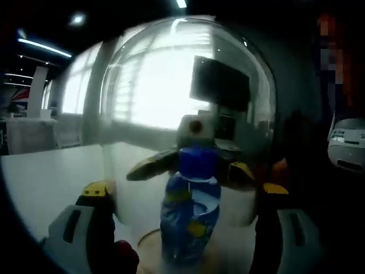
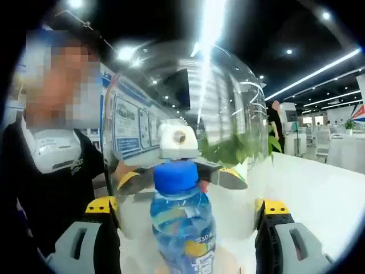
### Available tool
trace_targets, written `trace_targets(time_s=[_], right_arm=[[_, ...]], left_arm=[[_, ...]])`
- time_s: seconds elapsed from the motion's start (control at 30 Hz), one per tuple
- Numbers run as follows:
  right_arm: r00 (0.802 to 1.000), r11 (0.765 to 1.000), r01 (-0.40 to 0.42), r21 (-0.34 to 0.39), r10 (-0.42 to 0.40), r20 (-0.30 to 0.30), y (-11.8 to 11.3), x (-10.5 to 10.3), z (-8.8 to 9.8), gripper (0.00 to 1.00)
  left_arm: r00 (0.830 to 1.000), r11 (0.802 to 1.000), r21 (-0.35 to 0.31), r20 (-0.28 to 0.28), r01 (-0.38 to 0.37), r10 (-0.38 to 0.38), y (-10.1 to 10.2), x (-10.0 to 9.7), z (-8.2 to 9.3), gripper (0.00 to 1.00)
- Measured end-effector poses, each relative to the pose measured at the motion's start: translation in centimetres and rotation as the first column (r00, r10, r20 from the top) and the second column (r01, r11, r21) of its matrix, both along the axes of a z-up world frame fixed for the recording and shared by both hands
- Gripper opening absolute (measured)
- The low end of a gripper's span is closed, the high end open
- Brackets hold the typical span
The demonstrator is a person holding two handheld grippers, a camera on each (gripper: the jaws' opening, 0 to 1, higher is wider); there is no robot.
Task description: Open the cover put in the Mizone put the cover back on
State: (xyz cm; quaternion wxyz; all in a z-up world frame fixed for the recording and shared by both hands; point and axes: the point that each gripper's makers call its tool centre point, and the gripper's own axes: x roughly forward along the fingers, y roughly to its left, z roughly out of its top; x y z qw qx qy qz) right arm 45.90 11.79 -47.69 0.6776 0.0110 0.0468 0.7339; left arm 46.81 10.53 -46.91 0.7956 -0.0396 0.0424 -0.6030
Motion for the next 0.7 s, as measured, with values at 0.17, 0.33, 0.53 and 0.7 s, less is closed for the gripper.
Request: trace_targets(time_s=[0.17, 0.33, 0.53, 0.7], right_arm=[[1.0, 1.0, 0.0, -0.009, 0.0, -0.006, -0.2, 0.2, -1.4, 0.91], [1.0, 0.999, -0.002, -0.033, 0.002, 0.004, -0.3, 0.3, -2.9, 0.91], [1.0, 1.0, -0.005, -0.024, 0.005, -0.012, -0.3, 0.5, -3.9, 0.91], [1.0, 1.0, -0.002, -0.02, 0.001, -0.008, -0.5, 0.8, -3.9, 0.91]], left_arm=[[1.0, 1.0, 0.0, -0.008, 0.002, -0.002, -0.2, 0.1, -1.4, 0.86], [1.0, 1.0, 0.026, -0.008, 0.006, -0.006, -0.3, 0.1, -3.0, 0.86], [1.0, 1.0, 0.018, -0.023, 0.002, -0.001, -0.2, 0.4, -4.0, 0.86], [1.0, 1.0, 0.017, -0.019, 0.004, -0.003, -0.5, 0.6, -4.0, 0.86]])
